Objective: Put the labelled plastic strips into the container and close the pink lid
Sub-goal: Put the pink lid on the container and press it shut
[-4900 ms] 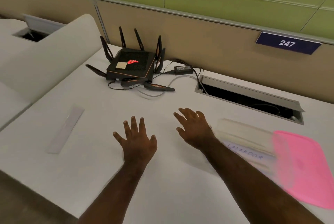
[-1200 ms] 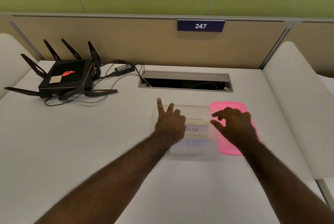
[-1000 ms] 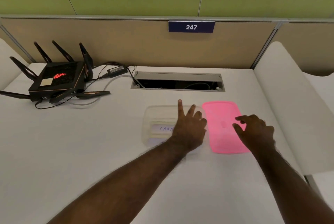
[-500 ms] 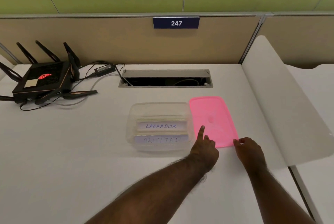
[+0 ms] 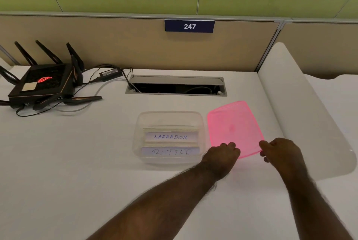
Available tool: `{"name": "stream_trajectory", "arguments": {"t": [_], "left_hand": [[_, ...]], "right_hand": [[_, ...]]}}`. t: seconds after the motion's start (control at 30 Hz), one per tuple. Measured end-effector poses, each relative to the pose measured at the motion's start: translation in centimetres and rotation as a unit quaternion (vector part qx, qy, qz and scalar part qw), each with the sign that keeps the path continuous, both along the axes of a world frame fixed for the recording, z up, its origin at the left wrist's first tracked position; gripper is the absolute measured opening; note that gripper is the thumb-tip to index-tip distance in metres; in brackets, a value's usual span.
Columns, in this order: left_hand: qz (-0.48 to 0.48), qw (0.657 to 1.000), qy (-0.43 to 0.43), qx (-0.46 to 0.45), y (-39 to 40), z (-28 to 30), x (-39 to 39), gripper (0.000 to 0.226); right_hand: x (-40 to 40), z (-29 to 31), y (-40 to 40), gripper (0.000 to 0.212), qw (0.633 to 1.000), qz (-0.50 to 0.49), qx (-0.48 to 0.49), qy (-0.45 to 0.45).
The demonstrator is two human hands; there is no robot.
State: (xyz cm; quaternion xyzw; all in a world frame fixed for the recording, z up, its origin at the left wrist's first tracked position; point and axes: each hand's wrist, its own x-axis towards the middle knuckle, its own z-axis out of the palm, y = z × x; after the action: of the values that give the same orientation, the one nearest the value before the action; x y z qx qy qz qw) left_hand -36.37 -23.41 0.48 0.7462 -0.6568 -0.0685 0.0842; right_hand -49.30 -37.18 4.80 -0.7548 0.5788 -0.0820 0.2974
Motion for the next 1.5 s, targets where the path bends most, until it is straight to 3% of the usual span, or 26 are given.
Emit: {"name": "stream_trajectory", "arguments": {"t": [0.1,0.2,0.27,0.33,0.43,0.5,0.6,0.67,0.8,0.93,1.13,1.37,1.5], "left_hand": [[0.026,0.993,0.037,-0.106,0.2,1.3,0.6,0.012],[0.081,0.968,0.127,-0.200,1.4,3.4,1.8,0.014],[0.119,0.939,0.220,-0.234,2.6,5.2,3.1,0.012],[0.156,0.899,0.335,-0.237,4.1,6.6,4.5,0.011],[0.228,0.778,0.541,-0.224,6.6,7.7,7.0,0.009],[0.261,0.703,0.626,-0.212,8.7,8.0,8.8,0.009],[0.314,0.658,0.652,-0.210,12.4,7.3,11.2,0.003],[0.376,0.654,0.619,-0.219,14.5,6.4,12.5,0.003],[0.499,0.710,0.462,-0.185,18.1,4.2,14.4,0.006],[0.531,0.740,0.389,-0.140,19.5,2.4,14.8,0.018],[0.533,0.753,0.362,-0.136,19.0,1.9,15.4,0.025],[0.543,0.736,0.376,-0.150,18.5,1.3,17.4,0.012],[0.533,0.744,0.374,-0.148,17.7,1.2,17.8,0.021]], "right_hand": [[0.5,1.8,-0.3,0.023,0.991,-0.016,0.011,-0.133],[1.5,2.6,-0.2,0.019,0.942,-0.074,0.051,-0.322],[2.2,2.2,0.0,0.027,0.943,-0.084,0.036,-0.321],[3.0,1.5,0.2,0.049,0.953,-0.084,0.050,-0.286],[5.1,0.8,1.1,0.070,0.952,-0.042,0.121,-0.277],[6.8,0.5,1.8,0.069,0.944,-0.004,0.167,-0.283],[8.9,-0.2,3.3,0.057,0.964,0.032,0.124,-0.231],[10.0,-0.8,4.4,0.054,0.977,0.050,0.087,-0.187],[12.5,-1.8,6.9,0.057,0.984,0.094,0.079,-0.129],[14.2,-2.1,8.2,0.059,0.989,0.108,0.072,-0.076],[15.1,-2.2,8.6,0.067,0.992,0.104,0.068,-0.033],[15.1,-2.2,9.1,0.069,0.993,0.082,0.078,-0.045],[15.2,-2.3,9.2,0.070,0.992,0.068,0.092,-0.054]]}}
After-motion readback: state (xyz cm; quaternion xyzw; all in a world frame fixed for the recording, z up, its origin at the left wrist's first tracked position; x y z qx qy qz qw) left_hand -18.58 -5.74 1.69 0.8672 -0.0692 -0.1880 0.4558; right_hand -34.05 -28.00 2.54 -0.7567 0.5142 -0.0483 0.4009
